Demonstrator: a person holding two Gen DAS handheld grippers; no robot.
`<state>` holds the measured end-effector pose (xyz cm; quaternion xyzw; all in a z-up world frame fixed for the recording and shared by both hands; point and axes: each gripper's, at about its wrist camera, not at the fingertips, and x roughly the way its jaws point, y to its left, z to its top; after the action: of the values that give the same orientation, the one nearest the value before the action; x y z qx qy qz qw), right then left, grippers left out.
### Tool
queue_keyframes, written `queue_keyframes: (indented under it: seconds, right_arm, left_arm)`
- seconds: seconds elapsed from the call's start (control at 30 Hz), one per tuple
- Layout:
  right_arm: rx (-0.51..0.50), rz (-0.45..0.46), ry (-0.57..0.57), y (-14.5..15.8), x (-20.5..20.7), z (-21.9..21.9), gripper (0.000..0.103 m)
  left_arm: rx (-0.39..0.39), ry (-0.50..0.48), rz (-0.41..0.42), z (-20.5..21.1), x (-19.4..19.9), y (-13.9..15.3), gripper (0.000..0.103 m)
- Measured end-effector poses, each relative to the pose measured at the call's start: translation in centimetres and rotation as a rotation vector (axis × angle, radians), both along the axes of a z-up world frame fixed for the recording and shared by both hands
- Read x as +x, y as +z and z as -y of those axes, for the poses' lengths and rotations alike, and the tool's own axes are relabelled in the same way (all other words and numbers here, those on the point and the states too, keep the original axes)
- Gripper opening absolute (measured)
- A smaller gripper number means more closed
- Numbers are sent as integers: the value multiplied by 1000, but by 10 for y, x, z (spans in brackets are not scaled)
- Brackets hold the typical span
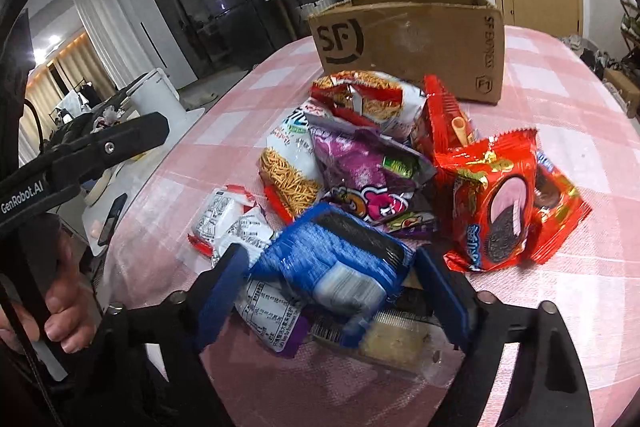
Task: Organize snacks
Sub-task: 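Grasp the blue wafer bag with the right tool while the left tool grasps the white-red packet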
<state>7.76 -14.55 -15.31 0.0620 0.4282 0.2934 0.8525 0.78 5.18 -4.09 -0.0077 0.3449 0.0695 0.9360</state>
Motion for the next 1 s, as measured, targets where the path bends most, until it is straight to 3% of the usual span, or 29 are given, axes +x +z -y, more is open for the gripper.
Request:
queue_keyframes:
  seconds: [0.3, 1.0]
  right_arm:
    - [36, -2, 6, 1, -1, 5, 65]
    - [125, 46, 24, 12, -11, 23, 54]
  left_arm:
    - [10, -2, -11, 0, 0, -1, 102]
    - [-6, 13, -39, -9, 7, -9, 102]
